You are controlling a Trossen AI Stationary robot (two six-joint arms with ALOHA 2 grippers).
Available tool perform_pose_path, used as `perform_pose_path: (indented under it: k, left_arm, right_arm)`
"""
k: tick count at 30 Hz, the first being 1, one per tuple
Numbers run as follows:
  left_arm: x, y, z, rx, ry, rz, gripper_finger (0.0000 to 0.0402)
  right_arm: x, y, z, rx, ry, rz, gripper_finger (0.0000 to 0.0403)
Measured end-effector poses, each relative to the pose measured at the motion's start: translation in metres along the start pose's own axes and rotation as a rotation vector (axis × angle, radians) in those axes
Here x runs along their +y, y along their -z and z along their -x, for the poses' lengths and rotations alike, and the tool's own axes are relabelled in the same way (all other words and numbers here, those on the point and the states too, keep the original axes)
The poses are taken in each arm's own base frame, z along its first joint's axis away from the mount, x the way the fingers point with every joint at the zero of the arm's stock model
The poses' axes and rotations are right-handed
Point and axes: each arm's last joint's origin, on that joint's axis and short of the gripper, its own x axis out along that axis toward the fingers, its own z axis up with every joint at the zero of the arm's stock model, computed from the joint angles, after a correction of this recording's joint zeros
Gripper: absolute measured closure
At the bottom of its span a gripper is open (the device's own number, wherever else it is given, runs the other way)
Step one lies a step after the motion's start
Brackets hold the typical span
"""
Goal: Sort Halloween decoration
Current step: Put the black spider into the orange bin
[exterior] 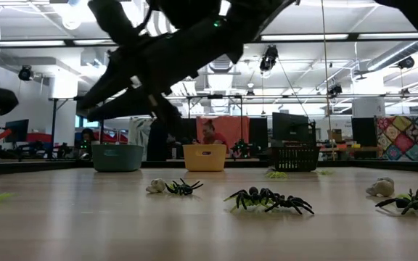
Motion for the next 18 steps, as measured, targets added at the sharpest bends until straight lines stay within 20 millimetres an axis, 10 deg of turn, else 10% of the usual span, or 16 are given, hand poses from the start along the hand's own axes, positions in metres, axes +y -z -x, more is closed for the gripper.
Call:
perform_pose_path:
  k: [18]
  left_arm:
    - [-0.003, -0.002, -0.005, -0.065, 0.005, -0.045, 0.0402]
  right_arm:
    - [0.032, 0.011, -0.060, 0.033, -0.031, -0.077, 0.0335]
